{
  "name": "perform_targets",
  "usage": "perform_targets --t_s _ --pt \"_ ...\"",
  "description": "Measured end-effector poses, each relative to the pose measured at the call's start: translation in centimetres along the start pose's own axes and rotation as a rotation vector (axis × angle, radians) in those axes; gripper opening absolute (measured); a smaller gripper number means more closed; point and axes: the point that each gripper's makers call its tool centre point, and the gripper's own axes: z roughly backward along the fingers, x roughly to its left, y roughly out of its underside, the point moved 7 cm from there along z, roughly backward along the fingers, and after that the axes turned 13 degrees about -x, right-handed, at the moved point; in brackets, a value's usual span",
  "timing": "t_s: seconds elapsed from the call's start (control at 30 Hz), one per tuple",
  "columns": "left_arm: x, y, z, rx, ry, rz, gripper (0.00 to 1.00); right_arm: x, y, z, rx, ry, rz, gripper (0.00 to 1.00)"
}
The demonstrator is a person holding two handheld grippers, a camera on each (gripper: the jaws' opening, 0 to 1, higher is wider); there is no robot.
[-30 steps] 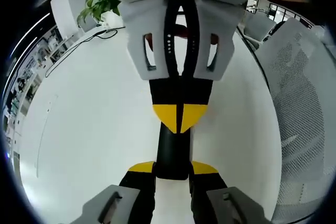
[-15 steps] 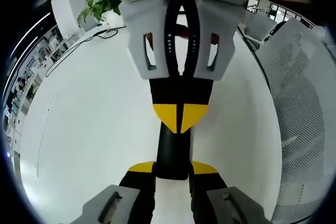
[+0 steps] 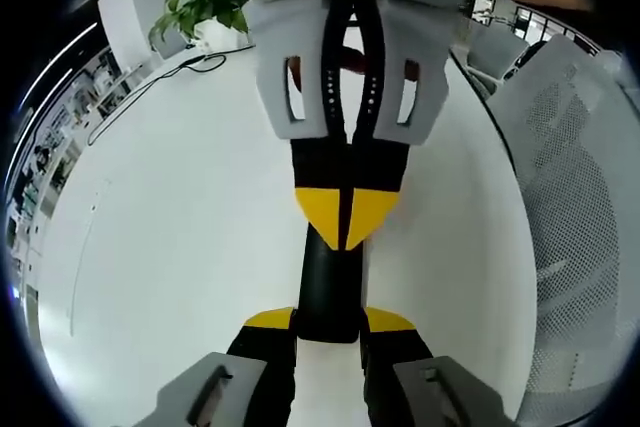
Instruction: Press the specified remote control buttons in sequence, fully releasing each button before pressing the next.
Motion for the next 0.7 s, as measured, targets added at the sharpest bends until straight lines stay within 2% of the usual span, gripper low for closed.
perform_targets --t_s 0.3,0.63,0.7 --pt "0.0 0.0 0.0 0.0 0.0 0.003 0.23 0.1 -0.7 1.4 -0.064 0.034 0.014 0.0" --pt "0.0 0.0 0.0 0.0 0.0 0.001 0.23 0.0 -1.4 2.8 -0.14 0.076 0.116 0.0" --pt "0.0 0.0 0.0 0.0 -0.001 0.001 0.23 0.0 -1.5 2.9 -0.154 0.081 0.099 0.12"
